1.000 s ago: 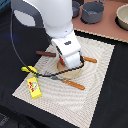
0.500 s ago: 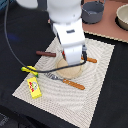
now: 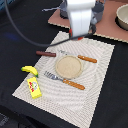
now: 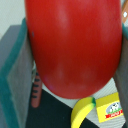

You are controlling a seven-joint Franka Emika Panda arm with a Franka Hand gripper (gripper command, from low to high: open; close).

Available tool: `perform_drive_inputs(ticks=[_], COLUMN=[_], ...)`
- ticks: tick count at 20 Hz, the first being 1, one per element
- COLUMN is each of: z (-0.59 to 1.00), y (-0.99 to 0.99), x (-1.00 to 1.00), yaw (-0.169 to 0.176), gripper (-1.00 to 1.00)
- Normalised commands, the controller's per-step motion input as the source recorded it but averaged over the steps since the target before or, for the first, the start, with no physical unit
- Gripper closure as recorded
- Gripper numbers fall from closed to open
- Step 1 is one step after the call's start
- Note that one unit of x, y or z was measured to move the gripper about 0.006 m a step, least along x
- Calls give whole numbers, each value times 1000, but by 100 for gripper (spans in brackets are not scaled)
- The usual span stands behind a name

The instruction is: Interact with the objects in diverse but meaningful ways.

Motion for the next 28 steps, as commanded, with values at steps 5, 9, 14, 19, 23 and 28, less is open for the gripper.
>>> perform_drive_inputs(ticks=[5,9,14,19,23,28], z=[798,815,570,251,58,11], y=[888,909,790,685,656,668], x=[139,116,137,179,275,363], yaw=[-34,-28,-42,-48,-55,-57], gripper=[100,100,100,100,100,100])
